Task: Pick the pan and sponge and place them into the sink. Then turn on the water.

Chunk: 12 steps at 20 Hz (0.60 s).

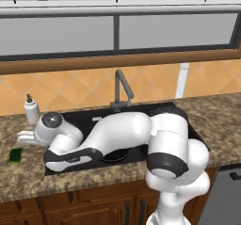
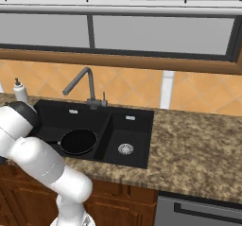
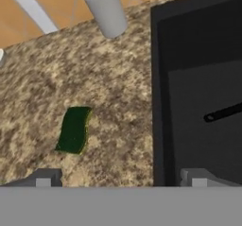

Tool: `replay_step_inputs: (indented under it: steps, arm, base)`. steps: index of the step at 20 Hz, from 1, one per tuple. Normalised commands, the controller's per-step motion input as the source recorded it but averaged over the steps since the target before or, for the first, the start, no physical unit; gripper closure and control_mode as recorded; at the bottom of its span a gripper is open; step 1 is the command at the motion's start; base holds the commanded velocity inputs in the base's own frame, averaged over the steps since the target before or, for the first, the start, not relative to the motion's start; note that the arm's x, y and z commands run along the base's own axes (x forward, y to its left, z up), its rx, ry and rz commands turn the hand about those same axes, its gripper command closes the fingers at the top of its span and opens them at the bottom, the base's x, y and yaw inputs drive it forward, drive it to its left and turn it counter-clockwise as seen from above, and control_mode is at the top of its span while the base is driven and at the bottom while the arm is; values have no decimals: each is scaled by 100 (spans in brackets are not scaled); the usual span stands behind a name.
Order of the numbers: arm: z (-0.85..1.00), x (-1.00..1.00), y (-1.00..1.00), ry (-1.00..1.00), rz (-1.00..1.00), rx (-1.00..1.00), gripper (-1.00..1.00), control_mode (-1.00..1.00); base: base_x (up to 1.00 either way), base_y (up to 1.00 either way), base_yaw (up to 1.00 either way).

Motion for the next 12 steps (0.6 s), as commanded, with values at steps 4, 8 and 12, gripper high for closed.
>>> replay_step_inputs:
  steps: [4, 8, 12]
  arm:
    - [-13, 1, 41, 0, 0, -4, -100, -100]
    - [-16, 6, 34, 3, 0, -1, -100, -100]
    - [-21, 12, 23, 3, 0, 0, -100, -100]
  base:
    - [0, 0, 0]
    - [0, 0, 0]
    - [0, 0, 0]
